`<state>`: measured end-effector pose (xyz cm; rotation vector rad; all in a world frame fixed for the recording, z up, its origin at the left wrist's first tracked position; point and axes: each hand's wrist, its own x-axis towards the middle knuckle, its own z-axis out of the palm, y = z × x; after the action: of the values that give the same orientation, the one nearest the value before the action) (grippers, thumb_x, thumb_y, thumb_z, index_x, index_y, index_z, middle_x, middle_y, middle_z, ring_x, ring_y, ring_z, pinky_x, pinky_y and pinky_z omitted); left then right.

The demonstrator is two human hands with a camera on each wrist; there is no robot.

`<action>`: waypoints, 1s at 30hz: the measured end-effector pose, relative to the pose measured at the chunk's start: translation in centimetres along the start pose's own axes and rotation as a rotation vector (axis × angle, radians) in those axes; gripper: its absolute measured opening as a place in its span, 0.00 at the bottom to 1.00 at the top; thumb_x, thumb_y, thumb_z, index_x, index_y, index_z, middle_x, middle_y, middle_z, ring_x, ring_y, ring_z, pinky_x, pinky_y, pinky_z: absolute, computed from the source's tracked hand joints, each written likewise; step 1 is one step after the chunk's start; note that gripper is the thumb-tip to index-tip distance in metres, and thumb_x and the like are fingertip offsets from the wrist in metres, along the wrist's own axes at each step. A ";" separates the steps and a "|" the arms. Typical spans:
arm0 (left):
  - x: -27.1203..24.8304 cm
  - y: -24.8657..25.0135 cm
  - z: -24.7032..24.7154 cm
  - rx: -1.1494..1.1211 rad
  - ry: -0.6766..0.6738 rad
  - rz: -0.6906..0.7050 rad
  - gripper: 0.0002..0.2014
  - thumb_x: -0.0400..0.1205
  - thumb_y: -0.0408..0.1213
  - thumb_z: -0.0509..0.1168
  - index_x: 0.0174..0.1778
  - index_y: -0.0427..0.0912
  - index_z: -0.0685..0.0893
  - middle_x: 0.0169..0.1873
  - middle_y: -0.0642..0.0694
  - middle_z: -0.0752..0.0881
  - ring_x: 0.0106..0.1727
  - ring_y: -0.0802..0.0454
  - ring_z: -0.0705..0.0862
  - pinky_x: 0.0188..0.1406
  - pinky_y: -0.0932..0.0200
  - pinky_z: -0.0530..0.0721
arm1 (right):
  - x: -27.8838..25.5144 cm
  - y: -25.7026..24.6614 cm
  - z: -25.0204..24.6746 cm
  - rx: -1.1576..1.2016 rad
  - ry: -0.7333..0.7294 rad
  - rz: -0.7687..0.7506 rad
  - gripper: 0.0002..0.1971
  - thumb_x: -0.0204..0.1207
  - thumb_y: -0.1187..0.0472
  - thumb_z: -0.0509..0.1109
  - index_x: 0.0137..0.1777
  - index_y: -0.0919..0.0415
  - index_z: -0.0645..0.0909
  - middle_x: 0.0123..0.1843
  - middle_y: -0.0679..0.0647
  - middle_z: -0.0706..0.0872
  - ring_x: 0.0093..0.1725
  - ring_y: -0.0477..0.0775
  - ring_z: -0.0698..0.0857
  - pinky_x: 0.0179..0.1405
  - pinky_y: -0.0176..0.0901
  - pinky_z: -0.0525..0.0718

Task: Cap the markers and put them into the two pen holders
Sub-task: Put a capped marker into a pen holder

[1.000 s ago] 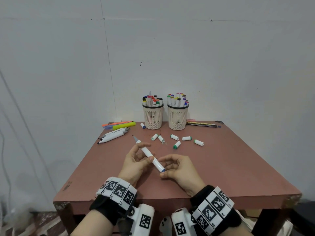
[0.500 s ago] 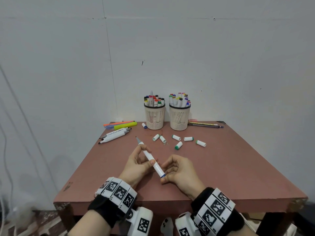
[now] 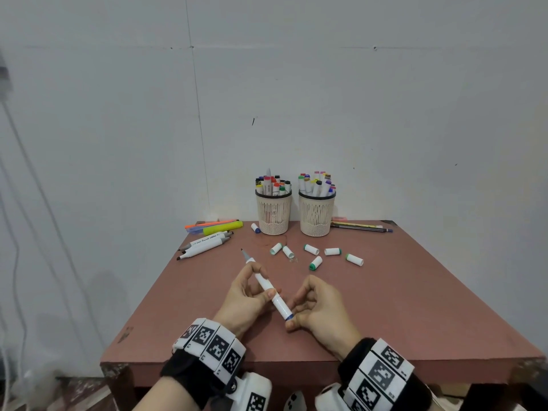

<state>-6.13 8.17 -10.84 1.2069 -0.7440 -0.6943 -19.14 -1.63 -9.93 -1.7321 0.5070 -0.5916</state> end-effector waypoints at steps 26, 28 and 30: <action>0.2 0.4 -0.2 -0.190 0.347 0.183 0.14 0.77 0.18 0.65 0.51 0.41 0.79 0.36 0.39 0.88 0.43 0.53 0.90 0.52 0.48 0.88 | 6.2 -7.3 -8.2 -1.182 -0.230 -0.076 0.12 0.70 0.67 0.73 0.53 0.59 0.87 0.34 0.41 0.77 0.37 0.43 0.76 0.29 0.25 0.70; 0.1 0.4 -0.1 -0.177 0.332 0.178 0.15 0.77 0.17 0.64 0.51 0.42 0.79 0.39 0.37 0.88 0.45 0.50 0.90 0.52 0.49 0.88 | 8.0 -6.8 -8.4 -1.293 -0.293 -0.019 0.11 0.70 0.67 0.74 0.53 0.60 0.87 0.34 0.42 0.77 0.41 0.46 0.78 0.31 0.26 0.70; 0.1 0.4 0.0 -0.154 0.315 0.175 0.15 0.77 0.17 0.65 0.50 0.42 0.80 0.41 0.35 0.87 0.49 0.46 0.88 0.51 0.51 0.88 | 9.4 -6.5 -8.4 -1.372 -0.340 0.031 0.12 0.69 0.66 0.76 0.53 0.60 0.86 0.37 0.46 0.81 0.45 0.50 0.81 0.35 0.32 0.75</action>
<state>-5.98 8.17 -10.42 1.0637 -0.5147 -0.3964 -16.95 -12.22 -0.87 -3.0139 0.7611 0.2134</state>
